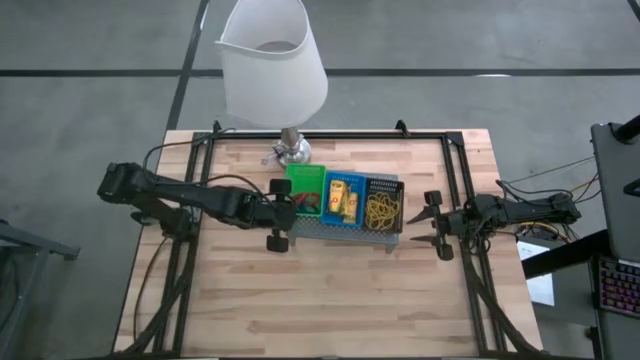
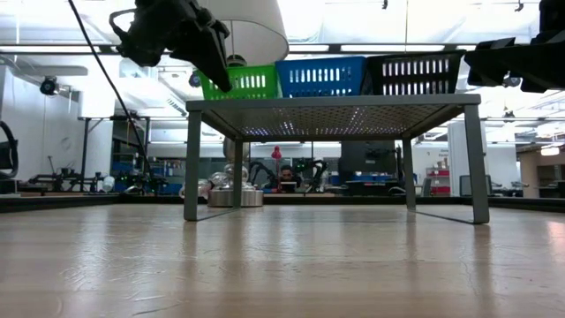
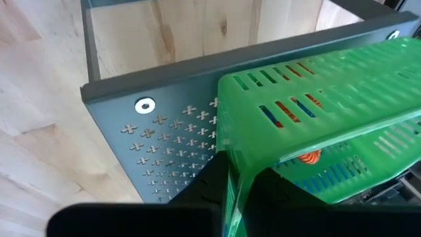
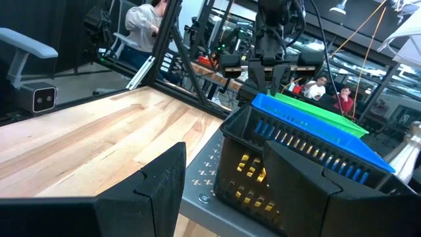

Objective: Pick & Place Office Desk Supplies
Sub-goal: Put the green basket on the shelf

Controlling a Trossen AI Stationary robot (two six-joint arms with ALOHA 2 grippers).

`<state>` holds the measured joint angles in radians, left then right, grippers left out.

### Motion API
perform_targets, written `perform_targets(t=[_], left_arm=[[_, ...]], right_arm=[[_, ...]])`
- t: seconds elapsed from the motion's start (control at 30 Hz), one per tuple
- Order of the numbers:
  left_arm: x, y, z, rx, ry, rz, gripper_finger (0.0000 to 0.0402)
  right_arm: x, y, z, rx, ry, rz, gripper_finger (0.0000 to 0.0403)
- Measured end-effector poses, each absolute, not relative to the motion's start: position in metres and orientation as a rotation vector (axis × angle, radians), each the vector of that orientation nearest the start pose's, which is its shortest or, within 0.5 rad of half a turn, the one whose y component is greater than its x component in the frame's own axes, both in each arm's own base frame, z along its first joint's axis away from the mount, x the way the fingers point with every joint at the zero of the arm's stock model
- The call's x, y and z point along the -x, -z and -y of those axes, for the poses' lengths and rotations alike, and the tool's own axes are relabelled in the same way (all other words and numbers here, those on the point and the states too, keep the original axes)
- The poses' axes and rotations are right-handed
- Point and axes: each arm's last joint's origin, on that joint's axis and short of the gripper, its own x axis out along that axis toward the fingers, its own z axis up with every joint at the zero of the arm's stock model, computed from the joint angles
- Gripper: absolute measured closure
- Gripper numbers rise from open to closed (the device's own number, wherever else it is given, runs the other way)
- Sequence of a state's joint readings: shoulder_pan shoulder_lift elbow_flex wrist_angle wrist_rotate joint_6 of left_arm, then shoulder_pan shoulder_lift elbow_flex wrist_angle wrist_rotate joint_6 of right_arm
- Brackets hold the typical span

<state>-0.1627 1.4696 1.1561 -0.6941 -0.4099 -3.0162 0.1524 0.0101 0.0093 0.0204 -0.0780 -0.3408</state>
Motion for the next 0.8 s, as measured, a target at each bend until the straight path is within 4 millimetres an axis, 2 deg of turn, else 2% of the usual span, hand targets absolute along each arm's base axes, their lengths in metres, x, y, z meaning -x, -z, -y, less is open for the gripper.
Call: perform_targets(t=[0.33,0.8], left_arm=[[-0.2953,-0.2691,0.0368,2.342,-1.266,0.15,0.037],[-0.2955,-0.2696,0.0369,2.404,-1.275,0.179,0.037]], right_arm=[[-0.0962,-0.1679,-0.0171,0.339,-0.225,0.059,0.0202],[-0.0962,-0.1679,-0.0171,0.339,-0.225,0.059,0.0202]])
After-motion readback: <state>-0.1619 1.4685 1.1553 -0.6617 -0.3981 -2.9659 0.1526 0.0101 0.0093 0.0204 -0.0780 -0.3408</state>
